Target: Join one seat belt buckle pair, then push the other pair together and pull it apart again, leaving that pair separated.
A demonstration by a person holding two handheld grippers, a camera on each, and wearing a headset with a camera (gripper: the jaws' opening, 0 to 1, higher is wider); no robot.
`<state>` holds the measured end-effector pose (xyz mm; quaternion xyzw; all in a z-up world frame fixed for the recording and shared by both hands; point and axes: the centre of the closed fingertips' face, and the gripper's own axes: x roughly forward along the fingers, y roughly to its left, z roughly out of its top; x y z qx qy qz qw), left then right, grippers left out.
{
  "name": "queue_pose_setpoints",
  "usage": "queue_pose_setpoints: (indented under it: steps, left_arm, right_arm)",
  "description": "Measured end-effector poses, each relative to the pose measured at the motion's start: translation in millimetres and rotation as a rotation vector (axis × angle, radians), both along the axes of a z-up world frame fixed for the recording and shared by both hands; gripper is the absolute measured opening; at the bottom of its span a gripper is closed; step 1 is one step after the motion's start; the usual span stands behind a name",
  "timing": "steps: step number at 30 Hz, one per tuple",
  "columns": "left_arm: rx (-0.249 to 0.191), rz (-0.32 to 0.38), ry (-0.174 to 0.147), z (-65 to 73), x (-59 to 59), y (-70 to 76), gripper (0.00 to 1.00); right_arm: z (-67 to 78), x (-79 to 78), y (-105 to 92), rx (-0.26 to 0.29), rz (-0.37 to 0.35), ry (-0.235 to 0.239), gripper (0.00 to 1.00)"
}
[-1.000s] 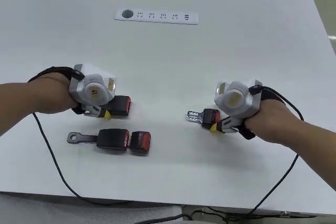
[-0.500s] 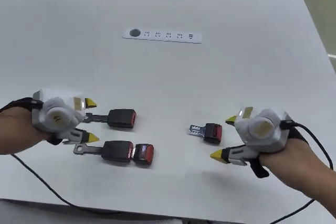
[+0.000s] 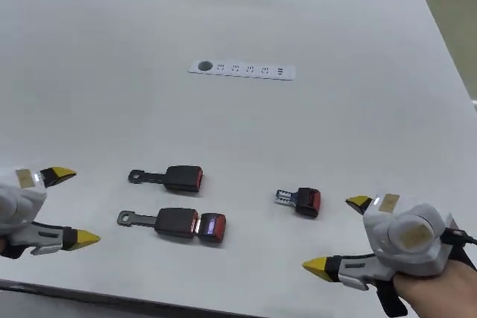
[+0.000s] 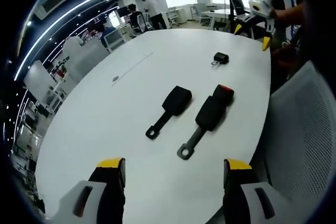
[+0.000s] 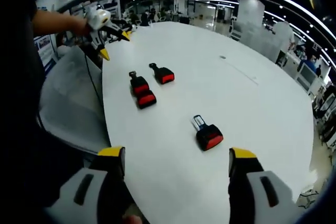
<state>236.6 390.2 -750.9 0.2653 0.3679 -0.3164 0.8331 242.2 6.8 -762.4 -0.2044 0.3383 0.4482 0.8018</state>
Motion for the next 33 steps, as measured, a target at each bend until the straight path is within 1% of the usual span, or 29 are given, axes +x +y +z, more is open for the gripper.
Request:
queue_pose_setpoints:
  steps: [2, 5, 7, 8, 9, 10, 13, 14, 17, 21, 25, 28, 30, 33]
  left_arm:
    - [-0.020, 0.035, 0.000, 0.5, -5.4, 5.4, 0.84]
    - [-0.042, 0.056, -0.001, -0.8, -13.5, 9.9, 0.91]
    - [-0.042, 0.065, 0.004, -3.7, -18.3, 13.7, 0.96]
    - [-0.046, 0.076, 0.007, -4.4, -19.8, 15.8, 0.98]
    - [-0.052, 0.094, 0.009, -4.8, -21.5, 18.6, 1.00]
    - [-0.056, 0.102, 0.012, -4.9, -22.7, 20.0, 1.00]
    - [-0.066, 0.114, -0.004, -2.5, -23.9, 22.1, 1.00]
    - [-0.078, 0.118, -0.005, -2.1, -24.5, 21.6, 1.00]
    - [-0.089, 0.112, -0.022, 0.3, -26.2, 20.3, 1.00]
    - [-0.115, 0.094, -0.023, 3.6, -31.8, 15.7, 0.99]
    - [-0.123, 0.078, -0.027, 6.2, -34.7, 13.5, 0.99]
    - [-0.130, 0.072, -0.036, 8.4, -34.7, 12.7, 0.99]
    - [-0.134, 0.067, -0.046, 9.8, -34.4, 11.9, 0.99]
    - [-0.141, 0.054, -0.049, 11.0, -36.4, 8.8, 0.98]
  right_arm:
    - [0.5, -2.8, -0.5, 0.009, -0.015, -0.004, 0.87]
    - [1.6, -3.9, -2.3, 0.020, -0.037, -0.019, 0.92]
    - [2.8, -3.6, -2.7, 0.028, -0.046, -0.037, 0.98]
    - [3.8, -2.7, -2.9, 0.034, -0.053, -0.049, 1.00]
    - [4.2, -3.1, -3.2, 0.031, -0.051, -0.052, 1.00]
    - [4.6, -3.4, -4.1, 0.026, -0.055, -0.057, 1.00]
    - [11.7, -5.5, -0.2, 0.033, -0.043, -0.090, 1.00]
    - [13.2, -6.0, 0.9, 0.036, -0.042, -0.096, 1.00]
    - [15.3, -9.0, 4.2, 0.039, -0.038, -0.108, 1.00]
    - [17.0, -16.9, 5.3, 0.042, -0.041, -0.110, 1.00]
    - [16.3, -23.7, 1.9, 0.049, -0.057, -0.106, 1.00]
    - [12.2, -28.7, -4.9, 0.025, -0.075, -0.101, 1.00]
    - [13.0, -31.9, -7.4, 0.021, -0.089, -0.097, 1.00]
    - [14.9, -36.3, -9.4, 0.012, -0.102, -0.100, 1.00]
